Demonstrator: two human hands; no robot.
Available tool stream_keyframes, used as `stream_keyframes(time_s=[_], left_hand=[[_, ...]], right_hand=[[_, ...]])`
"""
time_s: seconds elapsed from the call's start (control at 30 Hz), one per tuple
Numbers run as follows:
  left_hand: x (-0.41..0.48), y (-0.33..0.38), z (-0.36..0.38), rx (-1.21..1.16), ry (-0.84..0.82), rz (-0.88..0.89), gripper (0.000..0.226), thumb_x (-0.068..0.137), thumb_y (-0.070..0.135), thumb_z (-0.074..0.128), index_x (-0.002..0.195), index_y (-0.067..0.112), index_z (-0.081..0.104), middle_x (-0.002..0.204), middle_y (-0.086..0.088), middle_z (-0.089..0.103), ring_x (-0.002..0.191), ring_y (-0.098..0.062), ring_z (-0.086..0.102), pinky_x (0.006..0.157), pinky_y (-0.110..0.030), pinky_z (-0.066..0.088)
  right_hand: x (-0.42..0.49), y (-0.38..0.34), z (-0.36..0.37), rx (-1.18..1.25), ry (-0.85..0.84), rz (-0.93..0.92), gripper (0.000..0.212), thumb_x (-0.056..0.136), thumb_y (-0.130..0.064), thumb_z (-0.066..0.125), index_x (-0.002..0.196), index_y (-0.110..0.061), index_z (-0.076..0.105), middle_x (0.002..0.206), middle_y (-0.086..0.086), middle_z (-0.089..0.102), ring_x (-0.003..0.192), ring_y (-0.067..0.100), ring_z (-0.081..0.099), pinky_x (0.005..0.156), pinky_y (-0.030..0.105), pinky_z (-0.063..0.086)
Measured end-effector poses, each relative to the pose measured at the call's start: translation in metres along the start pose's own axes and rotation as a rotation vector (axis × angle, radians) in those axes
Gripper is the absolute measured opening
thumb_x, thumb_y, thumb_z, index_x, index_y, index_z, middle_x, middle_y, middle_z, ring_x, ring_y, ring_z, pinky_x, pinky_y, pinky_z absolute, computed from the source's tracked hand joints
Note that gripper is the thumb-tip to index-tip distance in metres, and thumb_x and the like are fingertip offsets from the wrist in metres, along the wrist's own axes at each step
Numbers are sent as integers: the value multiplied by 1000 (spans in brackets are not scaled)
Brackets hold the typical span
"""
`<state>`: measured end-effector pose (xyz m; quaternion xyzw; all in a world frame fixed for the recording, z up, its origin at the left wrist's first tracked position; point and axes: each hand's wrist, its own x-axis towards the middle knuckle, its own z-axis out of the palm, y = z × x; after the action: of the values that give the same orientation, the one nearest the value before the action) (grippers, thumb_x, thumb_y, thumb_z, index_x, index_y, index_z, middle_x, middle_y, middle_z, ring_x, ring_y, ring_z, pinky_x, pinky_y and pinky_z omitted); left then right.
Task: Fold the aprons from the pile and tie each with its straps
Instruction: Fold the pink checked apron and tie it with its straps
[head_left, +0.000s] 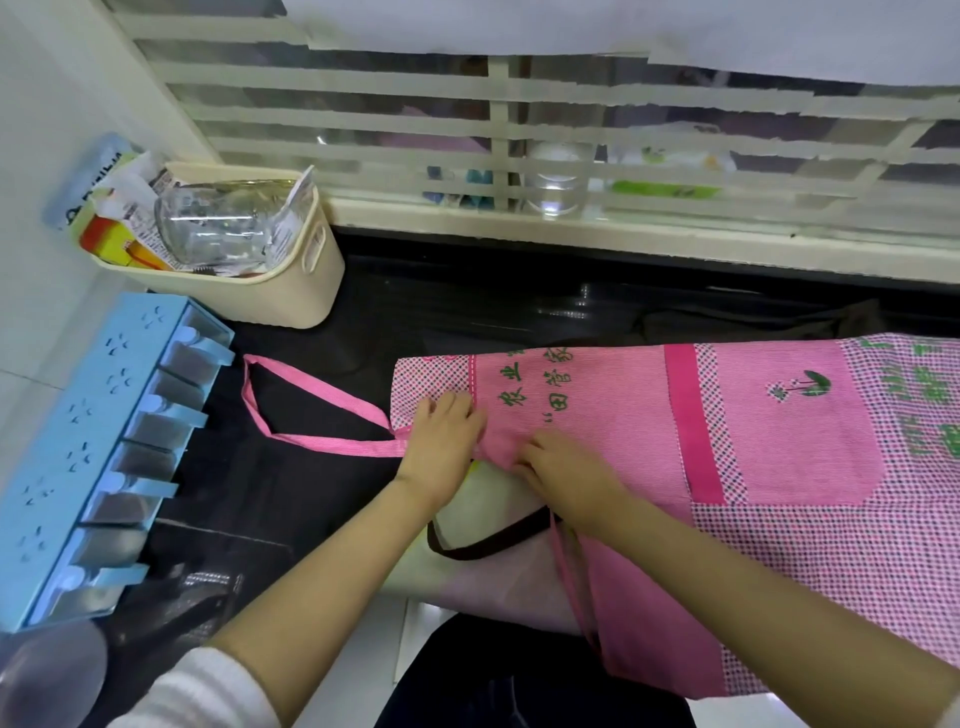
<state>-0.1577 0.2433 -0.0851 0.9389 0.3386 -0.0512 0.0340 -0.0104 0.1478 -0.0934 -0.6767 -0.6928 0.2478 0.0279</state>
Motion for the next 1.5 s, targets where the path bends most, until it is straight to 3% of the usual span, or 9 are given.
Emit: stream_keyframes(time_s=[0.17, 0.4, 0.5, 0.67, 0.77, 1.0, 1.13, 1.23, 1.5], left_hand=[[-4, -9, 6, -65, -158, -32, 30, 85, 3, 48, 114, 11, 53, 117, -8, 49, 113, -27, 43, 88, -38, 30], [-8, -10, 8, -237, -142, -131, 35, 96, 34, 36, 118, 13, 52, 122, -8, 45, 116, -25, 41, 97, -40, 36], [-7, -13, 18, -175, -304, -214, 57, 98, 50, 25, 149, 26, 17, 158, -8, 3, 144, -32, 0, 113, -57, 9], [-12, -20, 28, -159, -377, -222, 87, 71, 74, -15, 149, 35, -8, 157, -2, -21, 142, -31, -22, 111, -61, -7], [-8, -18, 23, -185, -389, -245, 61, 97, 57, 16, 150, 34, -6, 157, -1, -21, 142, -29, -23, 112, -62, -6], [11, 8, -4, -102, -312, -400, 54, 93, 18, 44, 144, 17, 27, 152, -16, 18, 141, -36, 14, 112, -56, 10], [1, 66, -7, -63, 98, -326, 34, 77, 12, 57, 111, 5, 58, 98, -12, 58, 89, -32, 58, 77, -38, 37], [-15, 123, -8, -105, -88, -399, 43, 97, 33, 34, 134, 13, 43, 114, -7, 60, 107, -28, 54, 90, -38, 31], [-54, 211, 21, -384, -85, -648, 54, 92, 26, 48, 140, 9, 29, 128, -14, 39, 115, -31, 42, 95, -40, 37]], right_hand=[[-7, 9, 3, -18, -31, 61, 45, 99, -21, 36, 143, -10, 33, 154, 8, 22, 143, 27, 16, 116, 42, 13], [-2, 28, -2, -154, -139, 51, 68, 97, -43, 40, 151, -21, 4, 159, 3, -5, 146, 22, -6, 119, 41, 0], [5, 32, -5, -195, -164, 39, 73, 95, -52, 36, 151, -23, 0, 158, 3, -12, 145, 26, -13, 115, 51, -4], [11, 72, -26, -235, -191, 130, 71, 96, -55, 25, 149, -26, -13, 153, -7, -24, 143, 29, -20, 114, 60, -1], [13, 91, -39, -201, -225, 111, 69, 98, -50, 30, 149, -28, -11, 157, -11, -15, 144, 24, -16, 115, 57, 2], [-2, 72, -59, -12, -56, 117, 54, 98, -13, 40, 148, -13, 20, 154, 5, 22, 140, 24, 23, 115, 42, 21], [-55, 79, -36, -32, 170, -53, 41, 78, 3, 64, 117, -7, 58, 110, 10, 58, 96, 26, 60, 83, 32, 50], [-102, 104, -15, -58, 219, -105, 43, 58, 1, 78, 95, -13, 63, 89, 3, 63, 74, 22, 63, 63, 30, 55], [-186, 159, -3, -338, 69, -53, 55, 65, -29, 82, 114, -10, 65, 117, 10, 65, 108, 33, 63, 88, 55, 47]])
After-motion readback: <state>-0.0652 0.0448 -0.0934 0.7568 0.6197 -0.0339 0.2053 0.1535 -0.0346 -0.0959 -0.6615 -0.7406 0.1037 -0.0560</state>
